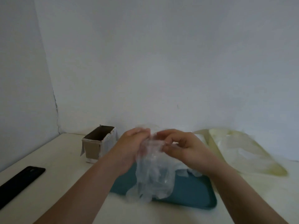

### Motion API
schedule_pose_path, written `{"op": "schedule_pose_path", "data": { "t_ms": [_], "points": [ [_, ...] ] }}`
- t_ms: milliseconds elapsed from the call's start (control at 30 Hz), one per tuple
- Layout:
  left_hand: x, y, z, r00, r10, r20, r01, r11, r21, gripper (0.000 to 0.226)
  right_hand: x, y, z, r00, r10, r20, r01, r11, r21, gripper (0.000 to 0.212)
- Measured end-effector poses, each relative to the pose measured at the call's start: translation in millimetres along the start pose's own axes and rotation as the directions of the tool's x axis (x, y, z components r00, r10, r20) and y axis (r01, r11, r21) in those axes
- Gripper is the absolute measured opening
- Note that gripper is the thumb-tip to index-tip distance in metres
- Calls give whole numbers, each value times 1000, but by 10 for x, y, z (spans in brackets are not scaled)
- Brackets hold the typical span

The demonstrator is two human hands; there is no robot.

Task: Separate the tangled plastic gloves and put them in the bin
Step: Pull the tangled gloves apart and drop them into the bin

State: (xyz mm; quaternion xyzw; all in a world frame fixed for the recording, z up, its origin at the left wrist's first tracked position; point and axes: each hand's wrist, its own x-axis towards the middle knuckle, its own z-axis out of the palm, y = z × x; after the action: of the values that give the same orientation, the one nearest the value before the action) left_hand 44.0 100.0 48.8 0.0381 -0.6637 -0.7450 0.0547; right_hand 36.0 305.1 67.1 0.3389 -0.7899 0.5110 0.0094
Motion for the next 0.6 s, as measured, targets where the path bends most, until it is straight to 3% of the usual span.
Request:
{"op": "schedule_pose_path", "data": {
  "t_ms": [133,200,367,500,600],
  "points": [
    [-45,56,190,1000,7,8,-9,979,203,30,-91,-46,-509,969,130,-210,-138,990,-25,15],
    [-26,103,360,1000,-1,13,-1,986,165,28,-139,-75,-707,943,218,-252,-212,976,51,11],
    [65,206,909,987,-79,136,77,997,22,22,-205,-71,-1163,876,300,-377,-326,945,-7,9],
    [218,269,1190,980,-91,176,98,995,-28,26,-268,-30,-1650,846,286,-450,-404,895,-189,12],
    [347,343,1271,979,-108,174,125,988,-93,28,-250,128,-1883,844,268,-465,-472,783,-406,10]
  ]
}}
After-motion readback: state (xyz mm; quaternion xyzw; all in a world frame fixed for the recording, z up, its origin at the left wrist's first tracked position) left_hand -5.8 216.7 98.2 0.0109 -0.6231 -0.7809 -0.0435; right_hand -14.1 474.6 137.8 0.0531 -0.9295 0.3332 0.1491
